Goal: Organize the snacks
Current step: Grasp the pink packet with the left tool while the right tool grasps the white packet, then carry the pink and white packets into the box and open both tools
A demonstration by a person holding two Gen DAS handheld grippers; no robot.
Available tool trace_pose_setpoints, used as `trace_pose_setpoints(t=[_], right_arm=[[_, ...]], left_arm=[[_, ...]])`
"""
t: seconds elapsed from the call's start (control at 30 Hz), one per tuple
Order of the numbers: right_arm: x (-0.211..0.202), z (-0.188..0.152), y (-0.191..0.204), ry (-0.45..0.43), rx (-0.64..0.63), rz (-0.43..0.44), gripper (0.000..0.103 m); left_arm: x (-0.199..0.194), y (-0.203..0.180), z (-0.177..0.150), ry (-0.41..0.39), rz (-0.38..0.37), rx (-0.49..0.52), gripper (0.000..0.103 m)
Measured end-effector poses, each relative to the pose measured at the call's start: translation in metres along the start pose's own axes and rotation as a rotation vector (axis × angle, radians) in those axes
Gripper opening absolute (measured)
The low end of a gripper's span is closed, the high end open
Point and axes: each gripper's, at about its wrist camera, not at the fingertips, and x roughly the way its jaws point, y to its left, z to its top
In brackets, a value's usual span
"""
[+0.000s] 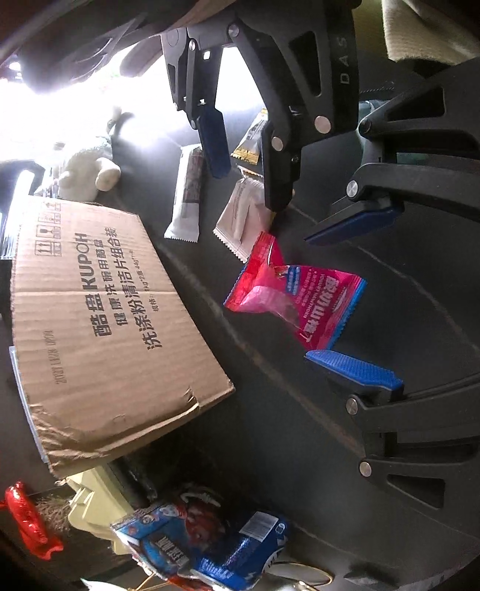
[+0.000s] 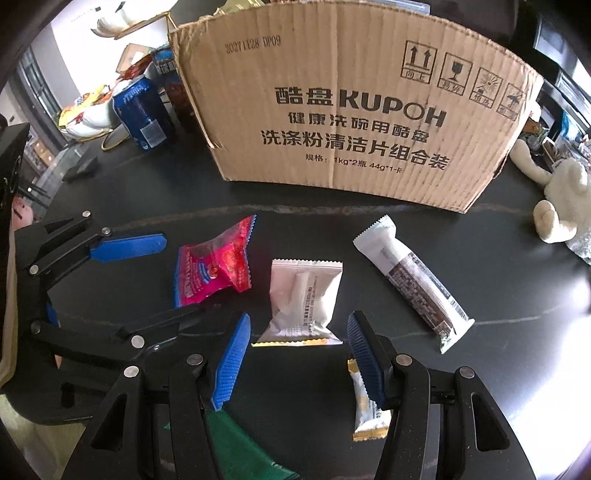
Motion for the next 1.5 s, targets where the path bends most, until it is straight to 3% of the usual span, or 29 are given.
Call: trace_pose_setpoints(t=[0.37, 0.43, 0.5, 0.77, 0.83, 1.13, 1.5], right_arm=[[0.017, -0.002, -0.006, 0.024, 0.022, 0.01, 0.056], [0.019, -0.002, -0.005, 0.022, 0.032, 0.017, 0.056], [0.019, -0.003, -0.004, 0.019, 0.035, 0.027, 0.047], [0.017, -0.006, -0.006, 0.002, 0.06, 0.039, 0.046], [0.014, -0.007, -0.01, -0.006, 0.065, 0.037, 0.046], [-0.015, -0.013, -0.016, -0.064, 0.091, 0.041, 0.045], [-0.059, -0.013, -0.017, -0.157, 0.101, 0.036, 0.045]], left_arm=[[0.016, 0.004, 0.003, 0.003, 0.002, -0.022, 0.057], [0.018, 0.005, 0.003, 0.003, 0.001, -0.032, 0.055], [0.019, 0.005, 0.004, 0.0, -0.003, -0.04, 0.051], [0.014, 0.004, 0.005, -0.013, -0.005, -0.065, 0.039], [0.012, 0.003, 0.004, -0.012, 0.001, -0.082, 0.035], [-0.012, -0.005, 0.004, -0.038, 0.031, -0.131, 0.035], [-0.056, -0.011, 0.011, -0.123, 0.063, -0.185, 0.035]])
